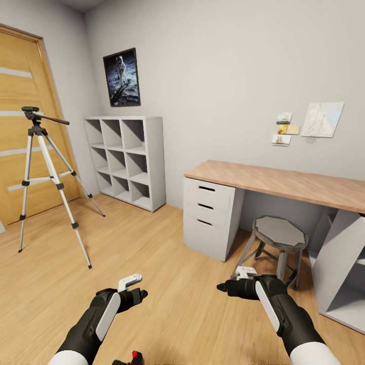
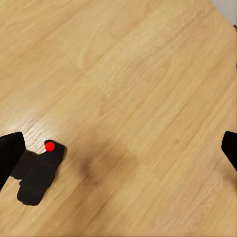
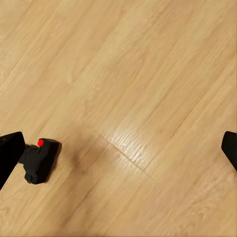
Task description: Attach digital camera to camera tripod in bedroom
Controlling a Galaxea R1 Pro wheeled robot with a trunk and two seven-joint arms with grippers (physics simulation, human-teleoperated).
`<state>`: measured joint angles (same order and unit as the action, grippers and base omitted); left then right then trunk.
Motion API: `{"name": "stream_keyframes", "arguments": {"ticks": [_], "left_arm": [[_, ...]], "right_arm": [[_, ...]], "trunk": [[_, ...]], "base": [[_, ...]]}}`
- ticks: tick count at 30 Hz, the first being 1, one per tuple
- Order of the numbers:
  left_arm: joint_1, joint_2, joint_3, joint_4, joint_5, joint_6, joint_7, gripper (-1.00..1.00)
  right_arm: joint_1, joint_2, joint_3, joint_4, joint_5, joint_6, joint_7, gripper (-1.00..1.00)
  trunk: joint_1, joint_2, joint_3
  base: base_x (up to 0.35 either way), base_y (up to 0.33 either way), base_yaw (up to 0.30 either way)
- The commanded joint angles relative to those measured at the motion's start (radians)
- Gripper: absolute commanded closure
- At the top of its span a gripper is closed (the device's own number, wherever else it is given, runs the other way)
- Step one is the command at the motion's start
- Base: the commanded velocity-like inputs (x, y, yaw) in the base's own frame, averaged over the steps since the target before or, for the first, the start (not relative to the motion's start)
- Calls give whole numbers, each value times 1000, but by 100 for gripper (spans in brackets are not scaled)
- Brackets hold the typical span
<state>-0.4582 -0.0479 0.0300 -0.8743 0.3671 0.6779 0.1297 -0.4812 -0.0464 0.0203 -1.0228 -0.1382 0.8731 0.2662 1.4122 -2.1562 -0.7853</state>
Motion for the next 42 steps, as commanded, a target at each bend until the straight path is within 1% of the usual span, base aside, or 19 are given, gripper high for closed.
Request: {"name": "stream_keyframes", "arguments": {"ticks": [1, 5, 11, 14, 17, 20, 21, 23, 25, 26, 27, 28, 29, 32, 35, 37, 42], "left_arm": [[0, -1, 2, -1, 10, 5, 8, -100], [0, 0, 2, -7, 10, 5, 8, -100], [0, -1, 3, -14, 9, 5, 12, -100], [0, -1, -2, -17, -4, 5, 21, -100], [0, -2, -9, 10, -29, 5, 27, -100], [1, -3, -12, 45, -47, 5, 29, -100], [1, -2, -14, 63, -59, 4, 29, -100], [1, 0, -15, 74, -76, -10, 29, -100], [1, 1, -16, 82, -102, -49, 28, -100], [1, 2, -16, 86, -123, -84, 27, -100], [1, 2, -16, 89, -134, -102, 27, -100], [1, 2, -16, 95, -169, -149, 26, -100], [1, 2, -16, 97, -181, -162, 25, -100], [1, 2, -16, 99, -244, -202, 24, -100], [1, 2, -17, 87, -265, -210, 24, -100], [1, 1, -17, 75, -272, -214, 23, -100], [1, 0, -16, 77, -279, -221, 19, -100]], "right_arm": [[-1, -1, 2, -1, -7, 4, -2, -100], [-1, 0, 4, -1, 1, 2, 1, -100], [-1, 0, 7, 2, 6, -21, -7, -100], [-1, 1, 7, 8, 5, -29, -8, -100], [-1, 2, 7, 12, 4, -31, -8, -100], [-1, 3, 7, 13, 4, -32, -8, -100], [-1, 3, 7, 13, 4, -33, -9, -100], [-1, 5, 7, 13, 4, -34, -10, -100], [-1, 7, 7, 13, 5, -36, -11, -100], [-1, 8, 7, 13, 5, -41, -12, -100], [-1, 8, 7, 13, 5, -45, -12, -100], [-1, 9, 7, 14, 3, -64, -12, -100], [-1, 9, 7, 14, 2, -71, -12, -100], [-1, 8, 7, 15, -2, -107, -11, -100], [-1, 7, 7, 15, -3, -115, -8, -100], [-1, 7, 7, 15, -4, -118, -8, -100], [-1, 8, 7, 15, -4, -122, -11, -100]], "trunk": [[4, -8, -4], [19, -36, -17], [42, -78, -36], [54, -99, -45], [65, -120, -54], [77, -141, -64], [80, -148, -67], [88, -162, -73], [96, -176, -79], [100, -183, -83], [103, -190, -86], [107, -197, -89], [111, -204, -92], [123, -225, -101], [134, -246, -111], [142, -260, -117], [161, -295, -133]], "base": [[0, 0, 0], [0, 0, 0], [0, 0, 0], [0, 0, 0], [0, 0, 0], [0, 0, 0], [0, 0, 0], [0, 0, 0], [0, 0, 0], [0, 0, 0], [0, 0, 0], [0, 0, 0], [0, 0, 0], [0, 0, 0], [0, 0, 0], [0, 0, 0], [0, 0, 0]]}}
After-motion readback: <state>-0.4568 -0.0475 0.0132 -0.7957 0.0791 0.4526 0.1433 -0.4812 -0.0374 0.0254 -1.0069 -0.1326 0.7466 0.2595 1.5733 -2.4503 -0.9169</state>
